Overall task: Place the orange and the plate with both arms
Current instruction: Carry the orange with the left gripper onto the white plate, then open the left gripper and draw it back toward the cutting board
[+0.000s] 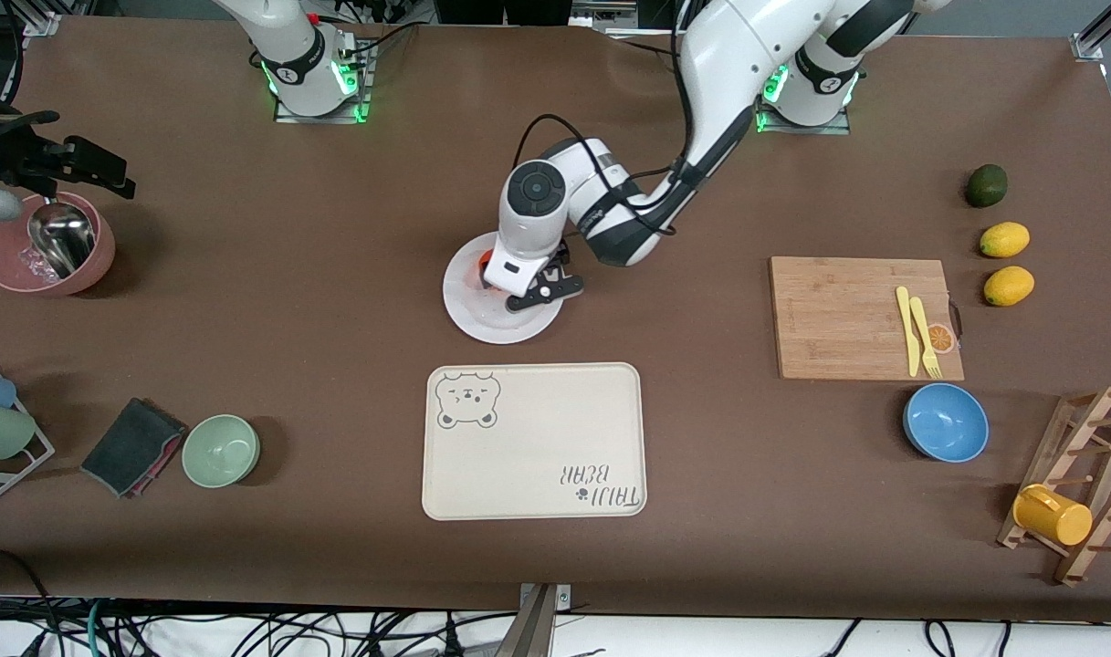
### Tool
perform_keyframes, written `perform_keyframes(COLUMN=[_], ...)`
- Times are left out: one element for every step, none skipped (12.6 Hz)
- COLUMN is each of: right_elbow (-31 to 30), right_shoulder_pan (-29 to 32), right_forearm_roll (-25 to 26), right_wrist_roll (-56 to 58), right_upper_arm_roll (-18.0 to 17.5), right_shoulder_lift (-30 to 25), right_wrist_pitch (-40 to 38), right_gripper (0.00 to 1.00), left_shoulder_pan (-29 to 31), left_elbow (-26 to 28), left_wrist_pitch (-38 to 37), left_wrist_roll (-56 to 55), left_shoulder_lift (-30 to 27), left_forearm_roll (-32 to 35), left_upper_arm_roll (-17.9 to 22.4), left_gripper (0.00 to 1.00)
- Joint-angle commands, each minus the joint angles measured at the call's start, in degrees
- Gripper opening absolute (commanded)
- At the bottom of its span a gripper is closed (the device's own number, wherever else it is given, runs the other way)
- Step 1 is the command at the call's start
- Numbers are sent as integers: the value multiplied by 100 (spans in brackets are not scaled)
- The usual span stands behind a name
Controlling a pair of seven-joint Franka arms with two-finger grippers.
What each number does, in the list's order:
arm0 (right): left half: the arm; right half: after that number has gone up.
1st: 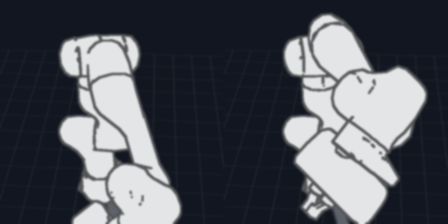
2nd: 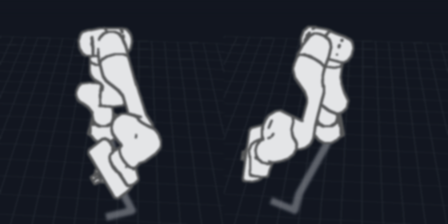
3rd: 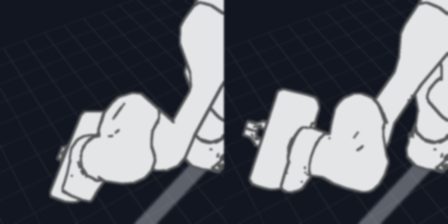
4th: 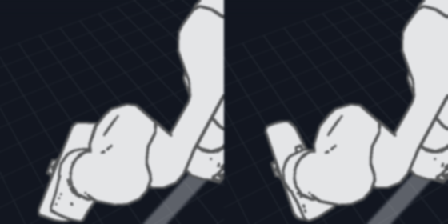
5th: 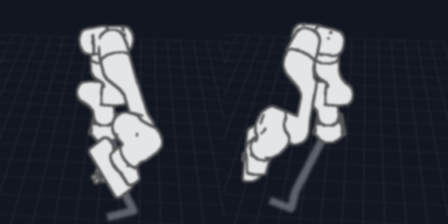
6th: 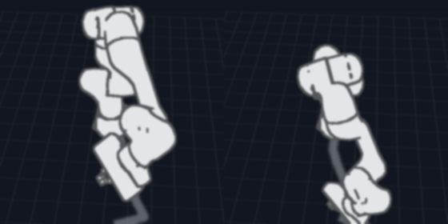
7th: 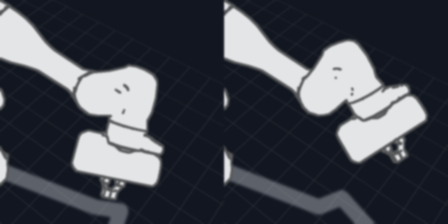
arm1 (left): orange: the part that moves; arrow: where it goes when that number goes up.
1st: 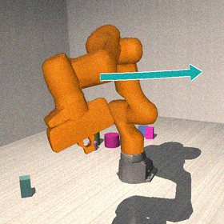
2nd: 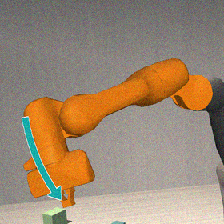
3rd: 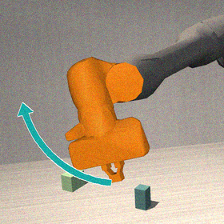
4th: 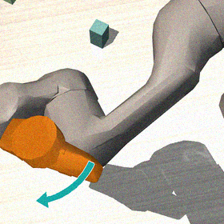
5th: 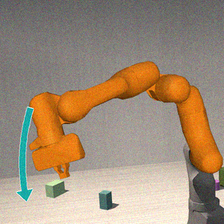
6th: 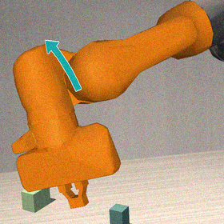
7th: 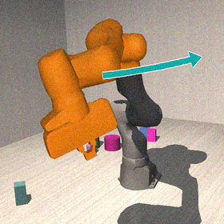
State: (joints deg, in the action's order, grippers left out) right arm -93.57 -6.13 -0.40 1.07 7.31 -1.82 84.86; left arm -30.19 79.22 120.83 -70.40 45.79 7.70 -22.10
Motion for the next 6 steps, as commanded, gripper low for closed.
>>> perform_keyframes(right_elbow=[111,102,111,102,111,102], right_shoulder_pan=[6,-3,-3,-3,-3,-3], right_forearm_roll=[31,40,40,40,40,40], right_wrist_roll=[25,25,25,25,25,25], right_upper_arm_roll=[-19,-19,-19,-19,-19,-19], right_shoulder_lift=[32,32,32,32,32,32], right_wrist_pitch=[-30,-39,-65,-74,-74,-74], right_gripper=[100,100,100,100,100,100], left_shoulder_pan=[564,767,960,1171,1443,1706], left_elbow=[-116,-230,-301,-345,-346,-346], left_wrist_pitch=[-935,-1286,-1568,-1737,-1851,-1939], left_wrist_roll=[867,1297,1684,2036,2405,2809], left_shoulder_lift=[-298,-334,-378,-404,-465,-475], left_forearm_roll=[-294,-391,-461,-471,-462,-462], left_upper_arm_roll=[-101,-102,-102,-102,-84,-84], left_gripper=[100,100,100,100,100,100])
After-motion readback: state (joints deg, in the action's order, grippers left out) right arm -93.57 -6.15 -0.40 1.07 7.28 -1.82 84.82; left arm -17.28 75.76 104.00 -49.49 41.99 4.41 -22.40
